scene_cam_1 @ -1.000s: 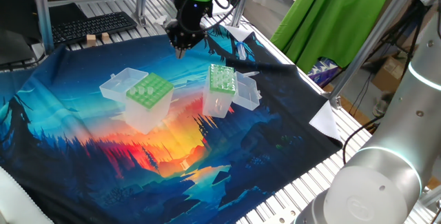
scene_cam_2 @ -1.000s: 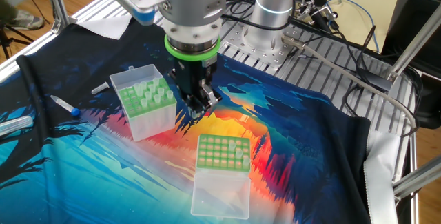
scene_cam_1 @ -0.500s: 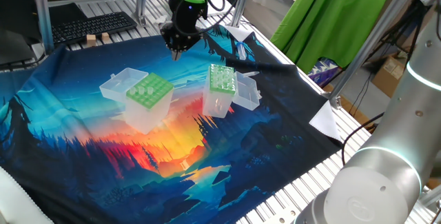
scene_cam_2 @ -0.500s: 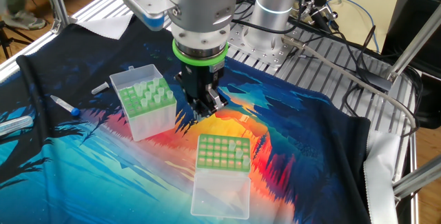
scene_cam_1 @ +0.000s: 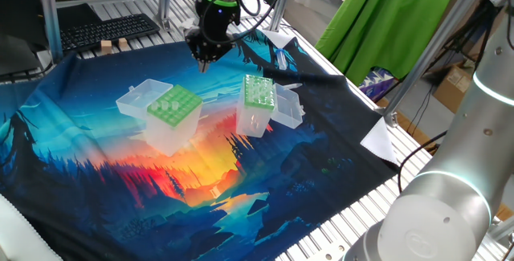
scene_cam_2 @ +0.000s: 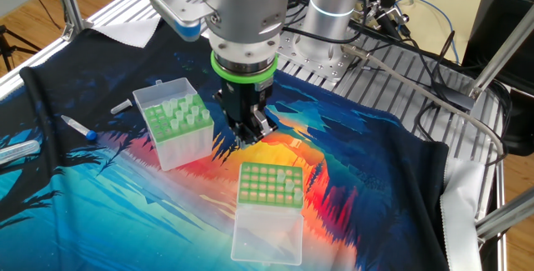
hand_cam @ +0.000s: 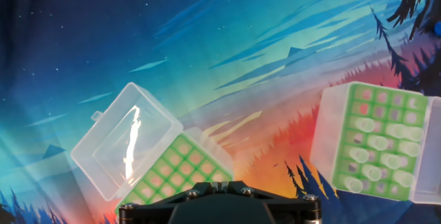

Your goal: Transfer all large pipette tips from one holder to another

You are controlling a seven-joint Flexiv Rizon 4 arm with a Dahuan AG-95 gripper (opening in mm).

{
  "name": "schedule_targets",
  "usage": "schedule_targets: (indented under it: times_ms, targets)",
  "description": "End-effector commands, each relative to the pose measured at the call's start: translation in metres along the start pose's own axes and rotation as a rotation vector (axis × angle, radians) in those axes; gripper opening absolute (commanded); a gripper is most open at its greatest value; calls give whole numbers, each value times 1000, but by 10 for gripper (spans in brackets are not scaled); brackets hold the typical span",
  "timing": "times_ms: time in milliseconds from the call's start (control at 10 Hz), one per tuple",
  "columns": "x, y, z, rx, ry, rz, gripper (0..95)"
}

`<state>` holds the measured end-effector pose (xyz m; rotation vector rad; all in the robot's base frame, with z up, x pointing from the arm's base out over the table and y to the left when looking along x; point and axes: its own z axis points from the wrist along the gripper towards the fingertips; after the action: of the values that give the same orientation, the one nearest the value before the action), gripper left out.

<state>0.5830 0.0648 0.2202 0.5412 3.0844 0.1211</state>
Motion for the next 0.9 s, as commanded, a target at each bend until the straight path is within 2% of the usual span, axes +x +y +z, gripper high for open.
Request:
schedule_targets:
  times_ms: [100, 300, 600, 900]
  targets:
    - [3, 1, 1, -4, 0, 7, 0]
    - [7, 7, 4, -10, -20, 13, 0]
    - [13, 13, 14, -15, -18, 43, 0]
    - [16, 16, 17, -14, -18, 107, 0]
